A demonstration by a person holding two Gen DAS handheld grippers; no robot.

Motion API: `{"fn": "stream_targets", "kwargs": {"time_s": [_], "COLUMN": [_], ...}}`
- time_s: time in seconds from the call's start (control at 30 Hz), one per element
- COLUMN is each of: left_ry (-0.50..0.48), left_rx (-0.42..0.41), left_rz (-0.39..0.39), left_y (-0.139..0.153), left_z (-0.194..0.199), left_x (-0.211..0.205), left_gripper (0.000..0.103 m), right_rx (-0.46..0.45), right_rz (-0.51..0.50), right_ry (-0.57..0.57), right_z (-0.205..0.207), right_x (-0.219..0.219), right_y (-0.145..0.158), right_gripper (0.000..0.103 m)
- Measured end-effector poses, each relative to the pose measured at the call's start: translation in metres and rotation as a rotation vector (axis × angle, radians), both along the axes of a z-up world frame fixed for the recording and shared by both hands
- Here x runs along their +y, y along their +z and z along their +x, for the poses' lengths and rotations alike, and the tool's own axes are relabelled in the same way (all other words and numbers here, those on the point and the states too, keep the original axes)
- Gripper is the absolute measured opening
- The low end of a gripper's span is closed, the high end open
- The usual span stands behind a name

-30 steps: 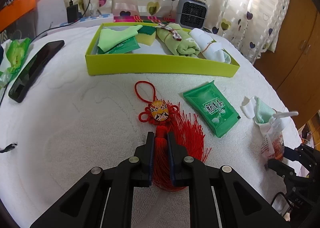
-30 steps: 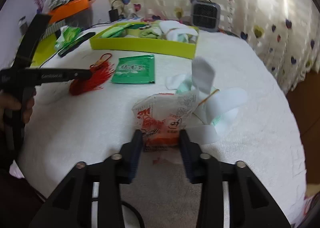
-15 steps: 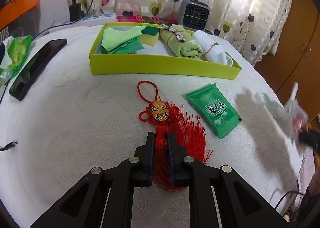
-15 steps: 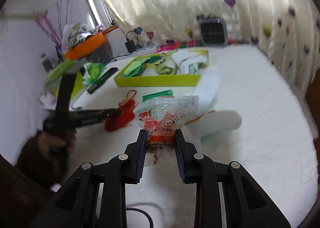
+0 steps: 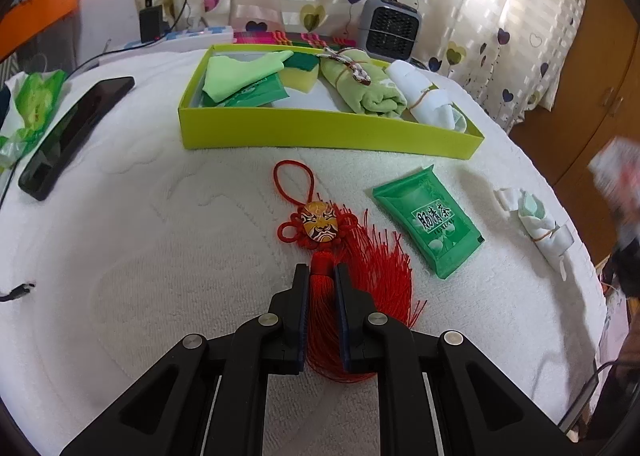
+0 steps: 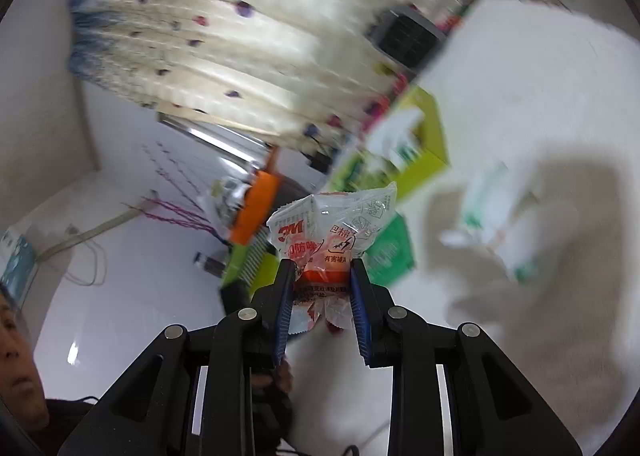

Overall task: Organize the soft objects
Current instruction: 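Grasp the clear plastic bag with the right tool and lift it, then carry the tassel with the left tool while the right tool carries the bag to the tray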

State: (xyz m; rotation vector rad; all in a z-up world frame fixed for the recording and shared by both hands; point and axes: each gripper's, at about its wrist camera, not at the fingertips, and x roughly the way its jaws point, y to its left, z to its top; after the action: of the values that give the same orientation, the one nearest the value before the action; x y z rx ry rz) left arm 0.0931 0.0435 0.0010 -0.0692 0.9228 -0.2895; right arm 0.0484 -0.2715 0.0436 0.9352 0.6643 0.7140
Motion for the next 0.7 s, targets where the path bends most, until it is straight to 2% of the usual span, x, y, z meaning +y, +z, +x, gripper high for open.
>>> {"fn": "stream_targets", "kwargs": {"time_s": [0.1, 0.17, 0.47, 0.7], "left_ry": [0.004, 0.005, 0.008, 0.007], "left_rx": [0.002, -0.004, -0.066, -0.120], "left_rz": [-0.014, -0.018, -0.013, -0.006], "left_y": [0.000, 0.002, 0.027, 0.050], "left_z": [0.001, 0.000, -0.004, -0.005], "left_x": [0.001, 0.001, 0.006, 0.008], "left_gripper": [0.011, 0.011, 0.011, 0.011], "right_rx": [-0.063, -0.081, -0.044, -0.064], "right_rz": [0.017, -0.033, -0.079, -0.159], "right_ry": [-0.007, -0.013, -0.017, -0.005], "right_z": [0.003, 0.005, 0.007, 0.011], "right_x": [0.002, 0.005, 0.000, 0.007], "right_y": [0.017, 0.026, 0.020, 0.031], "right_gripper": [0.028, 0.028, 0.028, 0.028]}}
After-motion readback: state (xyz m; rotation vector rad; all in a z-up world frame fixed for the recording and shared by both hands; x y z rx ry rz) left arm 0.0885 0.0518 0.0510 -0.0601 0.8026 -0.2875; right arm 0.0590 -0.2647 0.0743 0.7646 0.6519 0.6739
